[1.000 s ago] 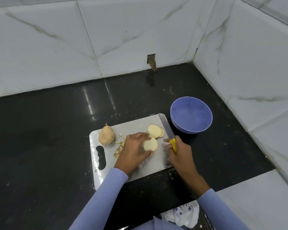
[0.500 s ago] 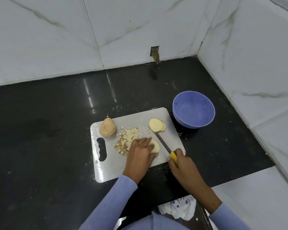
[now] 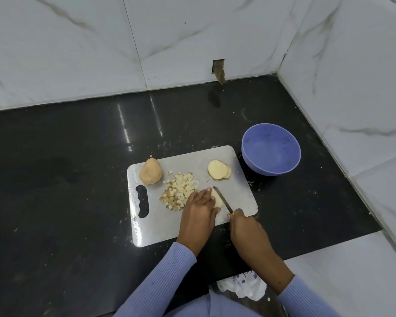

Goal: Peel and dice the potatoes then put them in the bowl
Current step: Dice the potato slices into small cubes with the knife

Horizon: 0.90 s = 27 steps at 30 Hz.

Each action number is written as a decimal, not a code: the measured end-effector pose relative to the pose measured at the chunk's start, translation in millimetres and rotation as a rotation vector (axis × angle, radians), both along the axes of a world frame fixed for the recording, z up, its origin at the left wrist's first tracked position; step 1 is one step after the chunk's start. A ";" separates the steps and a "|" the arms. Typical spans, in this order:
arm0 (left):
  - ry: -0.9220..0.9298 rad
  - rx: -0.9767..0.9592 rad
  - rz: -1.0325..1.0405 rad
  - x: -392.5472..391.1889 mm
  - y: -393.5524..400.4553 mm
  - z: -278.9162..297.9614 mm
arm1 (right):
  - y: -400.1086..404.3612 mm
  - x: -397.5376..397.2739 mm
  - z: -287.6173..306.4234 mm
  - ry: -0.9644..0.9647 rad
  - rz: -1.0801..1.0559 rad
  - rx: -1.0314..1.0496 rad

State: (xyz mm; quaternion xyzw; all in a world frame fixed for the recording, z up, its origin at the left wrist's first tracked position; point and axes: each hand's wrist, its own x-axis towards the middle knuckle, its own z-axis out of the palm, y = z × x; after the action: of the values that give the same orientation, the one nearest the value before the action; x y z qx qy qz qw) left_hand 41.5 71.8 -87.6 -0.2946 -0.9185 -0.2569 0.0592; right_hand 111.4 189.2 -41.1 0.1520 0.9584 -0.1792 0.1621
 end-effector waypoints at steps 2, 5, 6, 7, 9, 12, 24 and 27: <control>0.000 0.002 0.003 0.4 0.1 0.4 | -3.8 -2.8 -0.2 -0.011 0.002 0.050; 0.001 0.007 0.006 0.9 1.2 1.8 | -4.3 -0.2 -1.3 -0.038 0.020 0.086; 0.001 0.010 0.010 1.2 1.6 2.2 | -3.4 3.6 -1.2 -0.054 0.026 0.097; 0.000 0.014 0.014 1.2 1.8 2.4 | -2.5 8.6 -1.6 -0.074 0.029 0.108; -0.001 0.023 0.019 1.0 1.3 0.9 | -0.7 21.0 -2.6 -0.115 0.023 0.122; -0.007 0.031 0.030 0.5 -1.4 -0.8 | 3.0 36.4 -1.0 -0.154 -0.005 0.104; 0.009 0.012 0.057 0.8 -3.3 -6.8 | 5.7 3.7 19.9 -0.003 -0.059 -0.030; 0.037 0.008 0.063 1.4 -2.1 -6.7 | 3.5 -3.3 14.2 0.006 -0.055 -0.042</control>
State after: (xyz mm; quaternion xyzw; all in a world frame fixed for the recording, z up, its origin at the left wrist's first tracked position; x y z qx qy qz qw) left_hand 42.9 69.7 -94.3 -0.2701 -0.9250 -0.2533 0.0852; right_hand 108.1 192.7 -26.8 0.1744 0.9504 -0.2039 0.1573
